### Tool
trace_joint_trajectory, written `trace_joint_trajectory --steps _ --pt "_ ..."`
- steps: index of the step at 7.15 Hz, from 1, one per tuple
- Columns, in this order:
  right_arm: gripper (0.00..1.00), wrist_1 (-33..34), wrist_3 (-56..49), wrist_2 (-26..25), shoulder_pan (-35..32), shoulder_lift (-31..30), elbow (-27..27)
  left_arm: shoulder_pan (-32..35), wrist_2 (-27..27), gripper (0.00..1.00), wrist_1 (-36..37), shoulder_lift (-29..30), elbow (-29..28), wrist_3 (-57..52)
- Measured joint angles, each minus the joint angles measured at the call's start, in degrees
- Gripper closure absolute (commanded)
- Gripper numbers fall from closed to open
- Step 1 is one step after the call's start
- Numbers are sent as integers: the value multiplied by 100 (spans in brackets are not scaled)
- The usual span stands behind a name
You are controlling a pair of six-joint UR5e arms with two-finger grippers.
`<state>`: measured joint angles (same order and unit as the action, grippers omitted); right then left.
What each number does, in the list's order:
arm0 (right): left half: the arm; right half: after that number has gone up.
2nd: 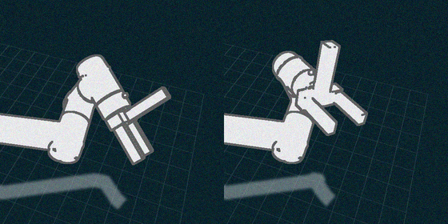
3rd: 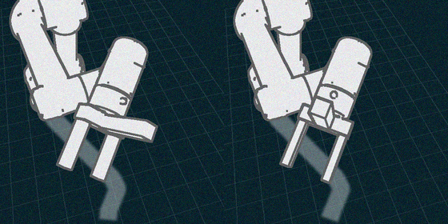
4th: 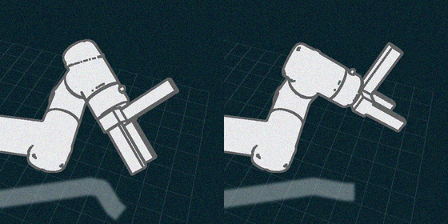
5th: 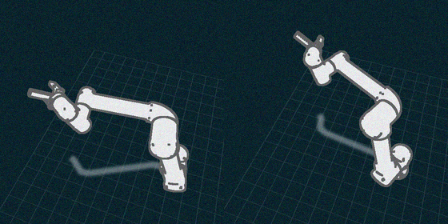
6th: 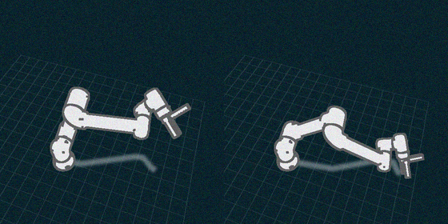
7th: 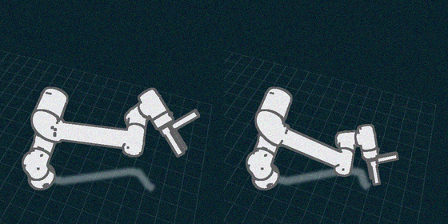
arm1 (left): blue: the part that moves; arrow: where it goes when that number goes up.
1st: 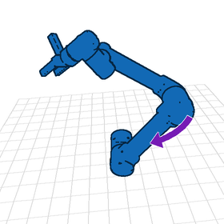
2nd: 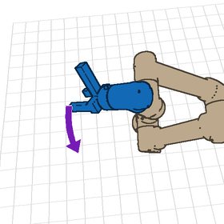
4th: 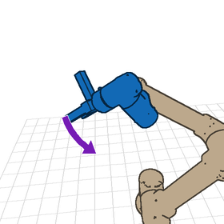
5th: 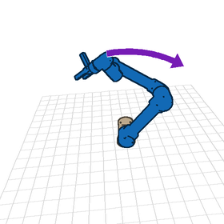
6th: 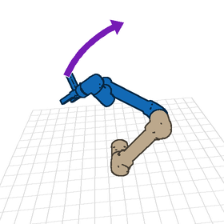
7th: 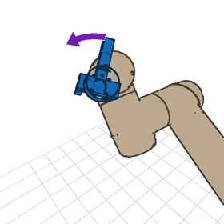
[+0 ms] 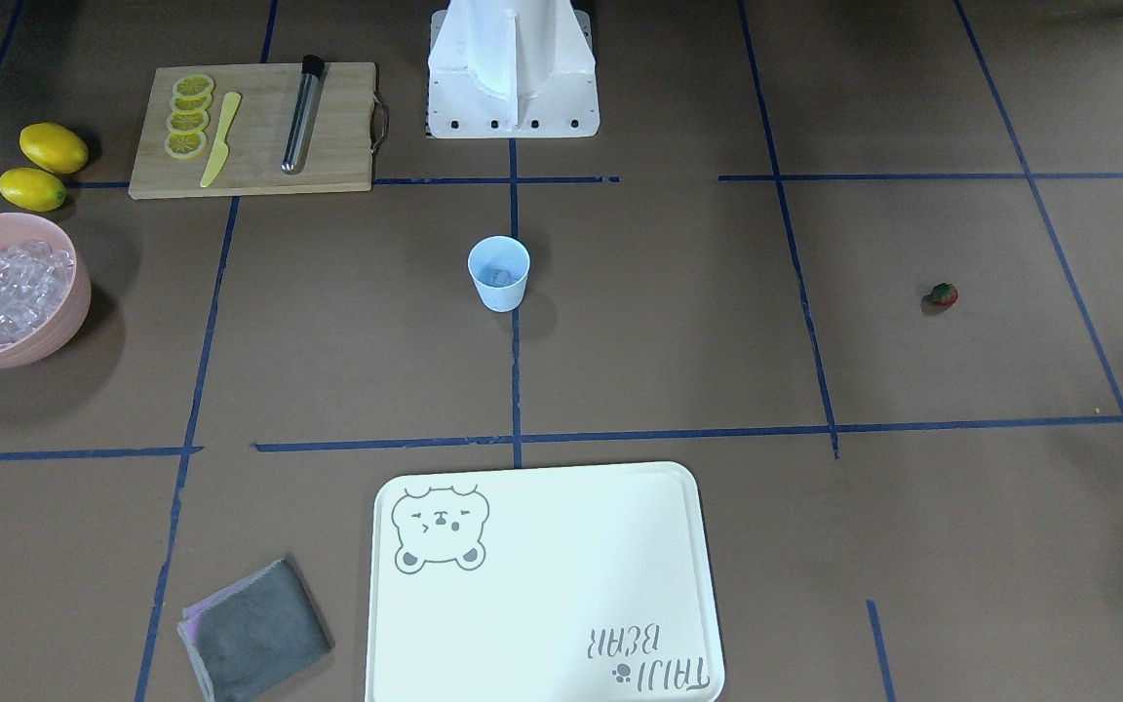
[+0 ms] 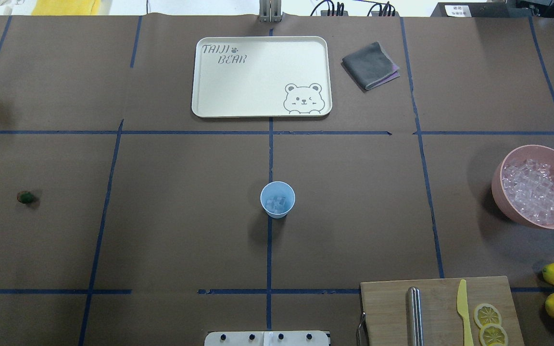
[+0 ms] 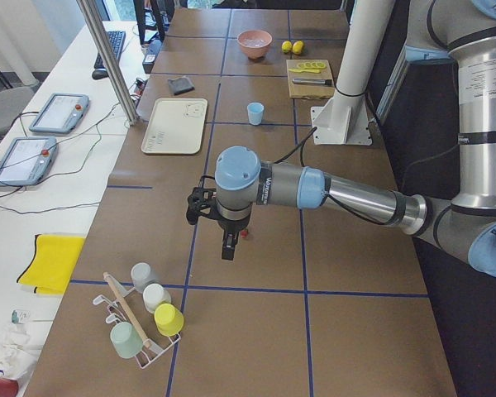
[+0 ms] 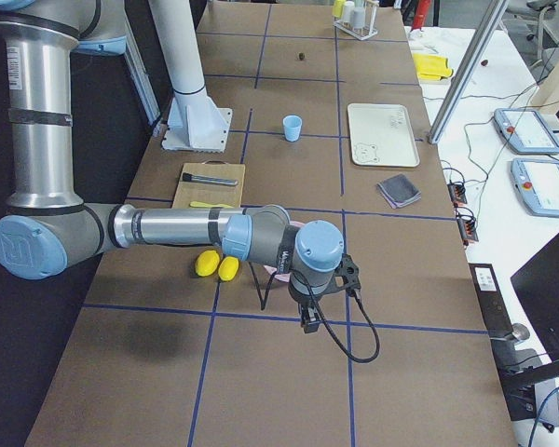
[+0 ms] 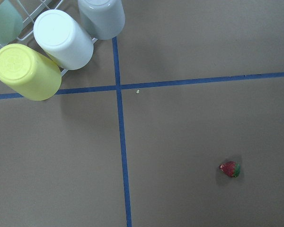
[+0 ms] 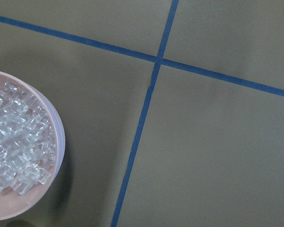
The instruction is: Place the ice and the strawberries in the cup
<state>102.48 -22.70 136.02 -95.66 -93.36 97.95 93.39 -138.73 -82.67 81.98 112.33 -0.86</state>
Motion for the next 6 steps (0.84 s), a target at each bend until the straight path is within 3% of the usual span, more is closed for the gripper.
trace_joint_trajectory --steps 3,6 --pt "1 -1027 848 -131 26 -357 203 -126 69 0 -430 -19 31 164" --pt "1 -1265 1000 -145 103 -402 184 -1318 630 0 -1091 -49 9 1396"
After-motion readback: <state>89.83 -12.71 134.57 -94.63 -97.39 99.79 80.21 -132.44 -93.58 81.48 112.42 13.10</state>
